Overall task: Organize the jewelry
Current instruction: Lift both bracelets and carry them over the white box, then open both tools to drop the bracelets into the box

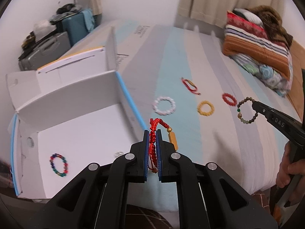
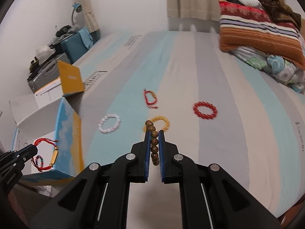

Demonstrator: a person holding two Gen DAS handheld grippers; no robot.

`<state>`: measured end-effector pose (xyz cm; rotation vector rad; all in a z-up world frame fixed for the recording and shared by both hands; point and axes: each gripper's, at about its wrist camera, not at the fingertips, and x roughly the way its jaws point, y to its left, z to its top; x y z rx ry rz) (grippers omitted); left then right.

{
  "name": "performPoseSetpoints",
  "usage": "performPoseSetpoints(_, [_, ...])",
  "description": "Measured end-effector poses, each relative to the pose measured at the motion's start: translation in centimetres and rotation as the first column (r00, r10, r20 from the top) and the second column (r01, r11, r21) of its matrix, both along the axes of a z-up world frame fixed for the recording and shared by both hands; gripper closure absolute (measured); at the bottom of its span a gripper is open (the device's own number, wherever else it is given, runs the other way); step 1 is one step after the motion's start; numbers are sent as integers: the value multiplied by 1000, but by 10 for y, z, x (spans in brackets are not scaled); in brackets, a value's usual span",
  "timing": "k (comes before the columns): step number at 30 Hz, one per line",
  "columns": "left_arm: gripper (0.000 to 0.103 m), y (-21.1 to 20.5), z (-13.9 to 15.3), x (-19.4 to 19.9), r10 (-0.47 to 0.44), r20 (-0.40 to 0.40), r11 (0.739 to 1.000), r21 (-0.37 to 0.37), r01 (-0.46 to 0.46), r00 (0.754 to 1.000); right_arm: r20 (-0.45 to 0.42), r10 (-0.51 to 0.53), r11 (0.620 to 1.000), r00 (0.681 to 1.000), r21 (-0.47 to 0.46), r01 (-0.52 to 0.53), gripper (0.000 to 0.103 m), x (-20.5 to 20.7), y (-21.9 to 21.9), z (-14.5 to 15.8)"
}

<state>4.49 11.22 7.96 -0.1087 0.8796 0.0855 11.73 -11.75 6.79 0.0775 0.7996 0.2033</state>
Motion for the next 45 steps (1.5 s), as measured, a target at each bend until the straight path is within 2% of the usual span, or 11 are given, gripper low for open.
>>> performPoseSetpoints(8, [96,66,3,-13,106,-1,994,-3,-106,994,28,83,997,996,0,-83,96,-1,59,19])
performPoseSetpoints(16, [96,129,0,-33,208,-18,978,7,-208,978,51,174,985,983,6,-174,96,-5,122,33])
performPoseSetpoints(26, [96,193,-9,-64,321,-48,947,34,-320,946,63,323,946,944,-2,-323,96,-23,206,46])
performPoseSetpoints(29, [96,206,-16,-69,338,-74,941,31,-336,938,50,362,932,931,-28,-361,96,-28,231,40])
performPoseSetpoints(34, [96,215,-33,-71,359,-132,933,39,-357,924,-26,414,909,910,-46,-415,96,-31,262,15])
performPoseSetpoints(39, [96,218,-46,-70,371,-160,929,50,-368,915,-87,433,897,897,-61,-439,96,-33,276,-12])
performPoseSetpoints(45, [96,219,-56,-69,369,-177,929,49,-367,912,-122,431,894,894,-79,-441,94,-30,282,-27])
